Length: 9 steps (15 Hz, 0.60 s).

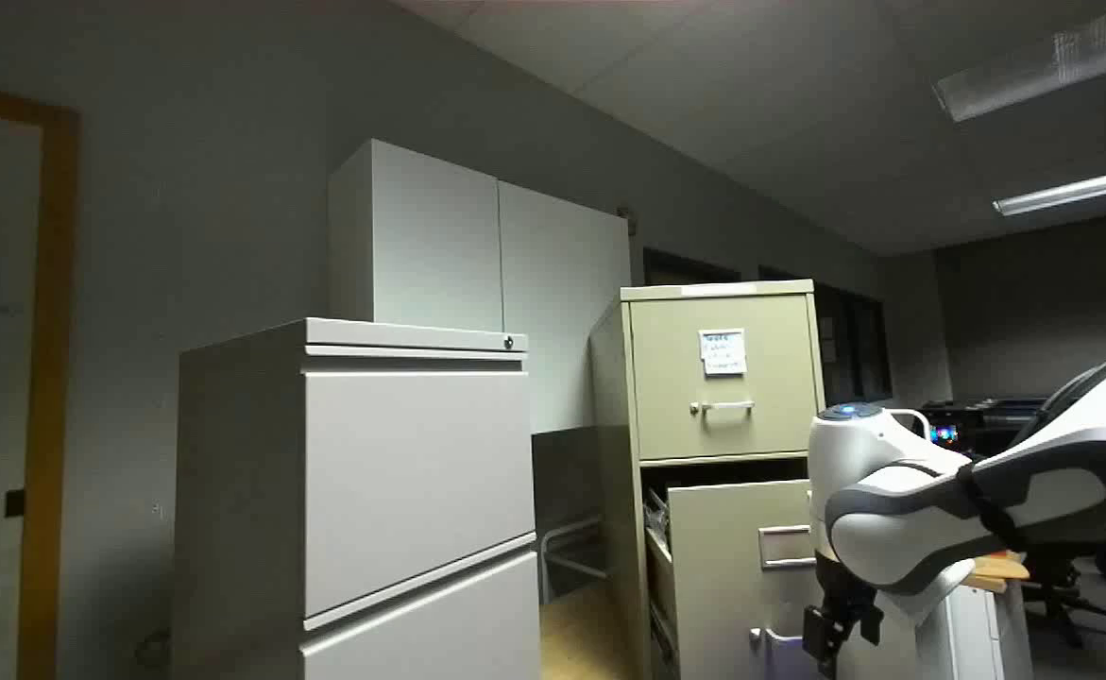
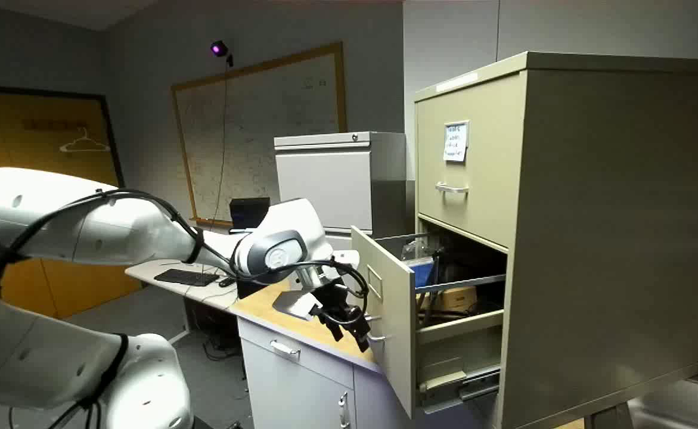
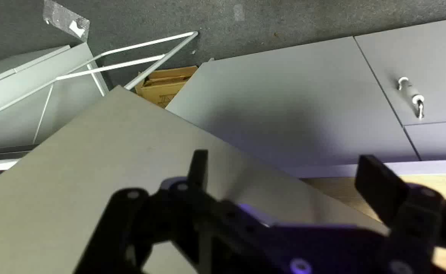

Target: Close the bottom drawer of the right cabinet

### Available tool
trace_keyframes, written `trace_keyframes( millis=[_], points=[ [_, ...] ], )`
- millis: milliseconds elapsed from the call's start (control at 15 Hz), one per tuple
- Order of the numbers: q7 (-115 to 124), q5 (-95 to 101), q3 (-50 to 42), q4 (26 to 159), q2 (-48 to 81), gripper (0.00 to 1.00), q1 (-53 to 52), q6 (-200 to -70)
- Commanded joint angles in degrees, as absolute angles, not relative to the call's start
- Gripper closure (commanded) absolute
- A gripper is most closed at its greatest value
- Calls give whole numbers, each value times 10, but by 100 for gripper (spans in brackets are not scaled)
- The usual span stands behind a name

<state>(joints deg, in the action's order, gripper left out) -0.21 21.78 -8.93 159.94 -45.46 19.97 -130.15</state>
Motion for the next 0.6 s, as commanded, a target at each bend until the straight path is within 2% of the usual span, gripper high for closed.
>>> trace_keyframes(
  millis=[0, 533],
  points=[
    [-3, 216, -88, 1598, -455, 0, 200, -1299],
    [7, 220, -83, 1593, -451, 0, 206, -1298]
  ],
)
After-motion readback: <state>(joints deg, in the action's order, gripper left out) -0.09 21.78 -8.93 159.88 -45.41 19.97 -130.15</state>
